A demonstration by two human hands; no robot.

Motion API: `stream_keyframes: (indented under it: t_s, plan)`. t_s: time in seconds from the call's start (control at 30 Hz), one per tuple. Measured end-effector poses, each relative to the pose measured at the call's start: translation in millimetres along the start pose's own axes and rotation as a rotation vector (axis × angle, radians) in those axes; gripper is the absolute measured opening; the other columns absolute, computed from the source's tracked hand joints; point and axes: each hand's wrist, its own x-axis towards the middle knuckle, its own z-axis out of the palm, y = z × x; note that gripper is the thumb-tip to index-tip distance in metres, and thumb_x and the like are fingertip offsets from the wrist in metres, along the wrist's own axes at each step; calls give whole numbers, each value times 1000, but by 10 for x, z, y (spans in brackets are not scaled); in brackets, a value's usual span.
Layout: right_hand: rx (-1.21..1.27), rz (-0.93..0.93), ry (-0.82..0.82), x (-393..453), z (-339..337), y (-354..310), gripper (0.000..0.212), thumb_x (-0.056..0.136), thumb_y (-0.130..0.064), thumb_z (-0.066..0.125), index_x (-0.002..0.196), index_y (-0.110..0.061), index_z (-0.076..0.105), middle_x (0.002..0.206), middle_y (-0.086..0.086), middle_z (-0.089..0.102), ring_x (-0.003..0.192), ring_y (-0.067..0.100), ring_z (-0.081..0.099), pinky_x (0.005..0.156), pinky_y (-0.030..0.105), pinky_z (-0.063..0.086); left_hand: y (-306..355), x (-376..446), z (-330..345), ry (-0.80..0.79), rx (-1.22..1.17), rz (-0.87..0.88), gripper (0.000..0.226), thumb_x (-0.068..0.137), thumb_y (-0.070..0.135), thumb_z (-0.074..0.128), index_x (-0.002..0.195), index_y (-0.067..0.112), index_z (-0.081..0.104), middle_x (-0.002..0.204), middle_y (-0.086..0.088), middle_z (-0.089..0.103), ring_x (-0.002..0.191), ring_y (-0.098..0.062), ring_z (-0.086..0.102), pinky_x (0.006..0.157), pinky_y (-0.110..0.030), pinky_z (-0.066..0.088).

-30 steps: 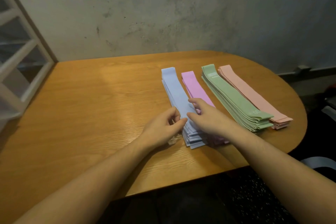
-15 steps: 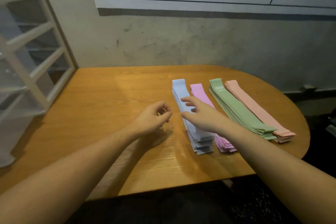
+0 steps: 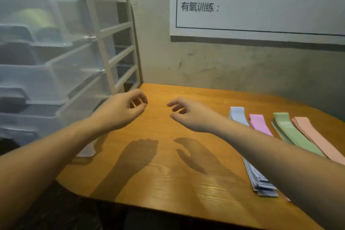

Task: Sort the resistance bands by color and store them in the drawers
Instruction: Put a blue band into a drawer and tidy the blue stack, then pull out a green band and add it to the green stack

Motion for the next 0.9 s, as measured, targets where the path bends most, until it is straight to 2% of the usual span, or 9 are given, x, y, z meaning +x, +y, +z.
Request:
stream_keyframes:
  t_s: [0.13, 0.23, 0.3, 0.43, 0.63, 0.7, 0.73, 0.8, 0.9]
  plan:
    - [-20, -144, -14, 264, 88, -456, 31, 101, -36, 53, 133, -34, 55, 126, -10, 61, 106, 13, 63, 89, 37, 56, -221, -195, -522, 87, 38, -25, 7, 96, 35, 59, 103, 37, 60, 90, 13, 65, 82, -2, 63, 74, -31, 56]
    - [-15, -247, -24, 436, 135, -812, 27, 102, -34, 53, 128, -34, 58, 118, -12, 63, 100, 16, 66, 86, 40, 57, -343, -387, -879, 159, 63, -35, 16, 96, 29, 62, 93, 43, 55, 85, 14, 64, 79, 3, 62, 67, -17, 46]
    - [-3, -309, -24, 561, 166, -1026, 25, 102, -33, 52, 126, -34, 59, 113, -12, 64, 100, 15, 66, 85, 37, 57, -390, -525, -1085, 268, 31, -21, 19, 94, 25, 63, 89, 42, 57, 77, 13, 63, 73, -2, 61, 63, -16, 43]
    - [1, -416, -31, 781, 186, -1386, 22, 101, -32, 54, 122, -32, 61, 110, -10, 65, 100, 4, 61, 82, 21, 52, -429, -695, -1447, 388, -8, 13, 2, 96, 28, 61, 95, 30, 62, 74, 12, 61, 66, -10, 58, 58, -19, 47]
    - [-31, -528, 4, 1023, 70, -1797, 21, 100, -31, 55, 120, -34, 61, 107, -13, 66, 101, 5, 63, 88, 23, 52, -566, -562, -2027, 570, 72, -96, 4, 100, 24, 57, 104, 26, 57, 90, 16, 56, 78, 3, 57, 60, -5, 45]
    - [-27, -556, 15, 1117, 13, -1883, 17, 99, -30, 56, 115, -37, 60, 107, -13, 66, 100, 5, 63, 85, 20, 50, -596, -434, -2208, 601, 92, -132, 8, 101, 27, 56, 109, 28, 54, 98, 16, 55, 79, -2, 55, 64, -7, 42]
    - [-24, -564, 22, 1163, -15, -1914, 16, 99, -30, 56, 112, -38, 58, 107, -13, 66, 99, 4, 63, 82, 17, 49, -609, -364, -2285, 608, 113, -135, 11, 102, 29, 55, 113, 28, 54, 105, 14, 54, 84, -4, 54, 73, -10, 42]
    - [-18, -575, 41, 1248, -79, -1963, 14, 99, -31, 56, 110, -39, 57, 106, -13, 65, 95, 0, 61, 75, 11, 45, -629, -199, -2419, 599, 165, -141, 19, 103, 31, 53, 121, 25, 54, 118, 12, 51, 104, -5, 50, 89, -21, 38]
    - [-17, -568, 77, 1351, -175, -1982, 16, 98, -33, 57, 114, -33, 63, 98, -15, 62, 93, 2, 61, 75, 12, 47, -619, 98, -2578, 499, 209, -219, 28, 104, 36, 50, 128, 22, 55, 120, 11, 51, 110, -9, 49, 92, -27, 38]
